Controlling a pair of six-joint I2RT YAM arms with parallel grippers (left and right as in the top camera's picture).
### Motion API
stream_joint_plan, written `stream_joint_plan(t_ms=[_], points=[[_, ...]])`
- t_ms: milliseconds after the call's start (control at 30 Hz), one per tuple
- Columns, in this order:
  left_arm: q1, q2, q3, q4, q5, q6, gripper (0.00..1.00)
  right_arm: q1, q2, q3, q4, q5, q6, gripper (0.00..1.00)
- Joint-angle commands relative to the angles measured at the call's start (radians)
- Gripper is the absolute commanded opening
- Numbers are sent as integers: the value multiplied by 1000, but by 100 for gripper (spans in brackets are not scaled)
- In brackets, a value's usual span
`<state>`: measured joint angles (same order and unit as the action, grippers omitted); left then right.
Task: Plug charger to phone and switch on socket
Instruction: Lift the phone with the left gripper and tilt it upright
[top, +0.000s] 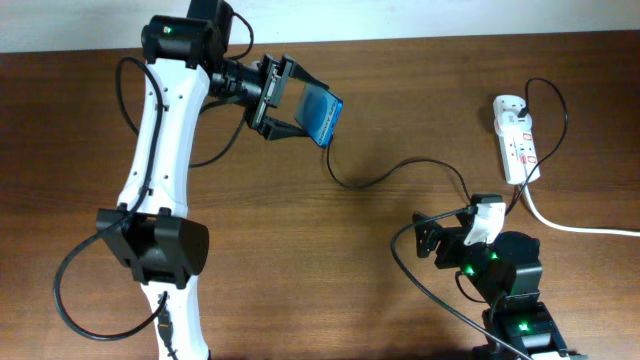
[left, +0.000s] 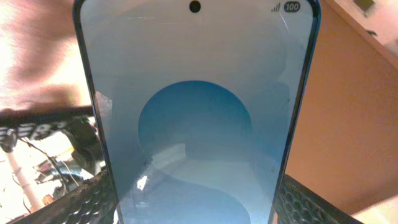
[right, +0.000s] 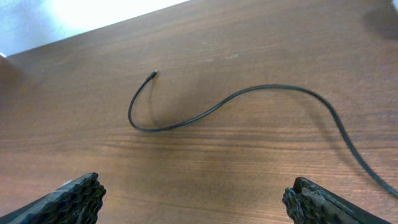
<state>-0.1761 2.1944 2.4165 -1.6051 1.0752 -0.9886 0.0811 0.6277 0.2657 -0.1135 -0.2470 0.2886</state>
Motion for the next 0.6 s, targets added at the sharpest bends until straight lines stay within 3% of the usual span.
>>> stream_joint_plan(t_ms=[0, 167, 400, 567], points=[[3, -6, 25, 2, 153, -22, 0, -3, 3, 29, -7, -39, 6, 98], [3, -6, 25, 2, 145, -21, 0, -3, 3, 29, -7, -38, 46, 98], [3, -5, 25, 48, -187, -21, 0, -3, 3, 29, -3, -39, 204, 98], [2, -1, 23, 94, -209, -21, 0, -3, 10, 29, 73, -171, 303, 98]])
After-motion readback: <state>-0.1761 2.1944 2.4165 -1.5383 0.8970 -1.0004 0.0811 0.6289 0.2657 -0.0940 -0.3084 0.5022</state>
